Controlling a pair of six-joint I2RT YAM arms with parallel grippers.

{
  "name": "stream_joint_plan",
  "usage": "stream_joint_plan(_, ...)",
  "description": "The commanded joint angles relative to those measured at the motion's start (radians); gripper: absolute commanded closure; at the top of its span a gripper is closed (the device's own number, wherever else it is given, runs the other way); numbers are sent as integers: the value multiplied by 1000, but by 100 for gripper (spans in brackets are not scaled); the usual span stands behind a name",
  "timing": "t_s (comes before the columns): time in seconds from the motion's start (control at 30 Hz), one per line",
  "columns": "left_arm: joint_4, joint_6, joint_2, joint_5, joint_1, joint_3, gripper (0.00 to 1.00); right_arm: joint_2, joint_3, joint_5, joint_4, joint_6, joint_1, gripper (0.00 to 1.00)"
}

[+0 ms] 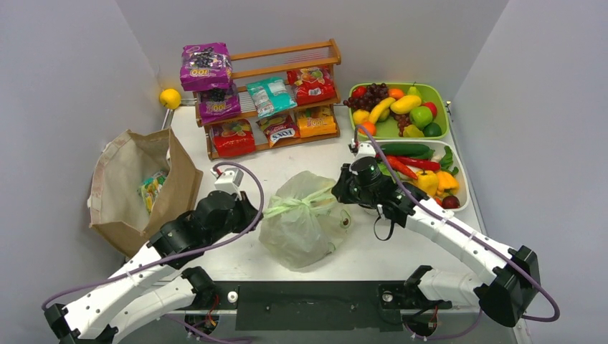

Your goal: Place the food into the grocery bag and tie it

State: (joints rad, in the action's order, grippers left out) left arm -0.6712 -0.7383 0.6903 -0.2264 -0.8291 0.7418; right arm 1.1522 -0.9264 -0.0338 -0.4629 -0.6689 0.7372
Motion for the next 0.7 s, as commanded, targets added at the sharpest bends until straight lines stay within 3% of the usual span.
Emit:
stream_joint_plan(0.0, -96, 81, 21, -89, 28, 166, 100, -25, -182, -162, -57, 91, -71, 100)
stream_joint_plan(0.17, -169, 227, 162, -99, 65, 508, 100, -16, -456, -176, -134, 135, -71, 100)
stream_joint_plan(0.3, -192, 310, 238, -106, 120, 639, 100, -2, -581, -237, -174, 136, -75, 100)
stream_joint_plan(0.47, -170, 307, 218, -30, 225, 538, 100, -7, -456, -247, -191, 71, -127, 100)
stream_joint_plan(0.67, -184, 223, 47, 0, 264, 241, 100, -49, -173, -228, -139, 32, -163, 100)
